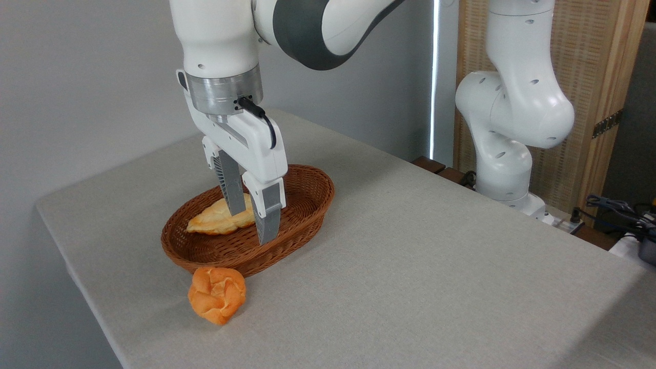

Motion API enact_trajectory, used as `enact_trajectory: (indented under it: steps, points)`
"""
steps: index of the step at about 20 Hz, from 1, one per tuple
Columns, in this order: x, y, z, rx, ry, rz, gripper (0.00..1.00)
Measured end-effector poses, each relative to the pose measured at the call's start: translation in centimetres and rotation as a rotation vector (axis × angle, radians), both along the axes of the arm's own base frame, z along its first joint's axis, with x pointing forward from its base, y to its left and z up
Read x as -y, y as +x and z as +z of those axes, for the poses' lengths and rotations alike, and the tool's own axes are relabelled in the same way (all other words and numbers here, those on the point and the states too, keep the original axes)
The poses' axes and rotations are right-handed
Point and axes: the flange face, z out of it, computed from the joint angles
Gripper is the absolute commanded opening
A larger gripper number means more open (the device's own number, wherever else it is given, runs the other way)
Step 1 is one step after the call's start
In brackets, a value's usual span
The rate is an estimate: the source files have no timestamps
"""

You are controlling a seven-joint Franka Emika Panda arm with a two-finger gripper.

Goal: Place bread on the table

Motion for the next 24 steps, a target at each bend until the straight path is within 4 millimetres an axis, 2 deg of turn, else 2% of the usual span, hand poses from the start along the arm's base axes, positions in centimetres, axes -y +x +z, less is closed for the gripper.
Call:
enact_trajectory:
  steps: [3,11,24]
  points:
    - [2.6,0.0,-0.3,-0.005,-0.025,0.025,1.0]
    - [12.1,-1.2,-2.7,-0.046,-0.032,-0.065,1.0]
    - [19.6,-3.9,-8.1,-0.18,-0.002,-0.205,1.0]
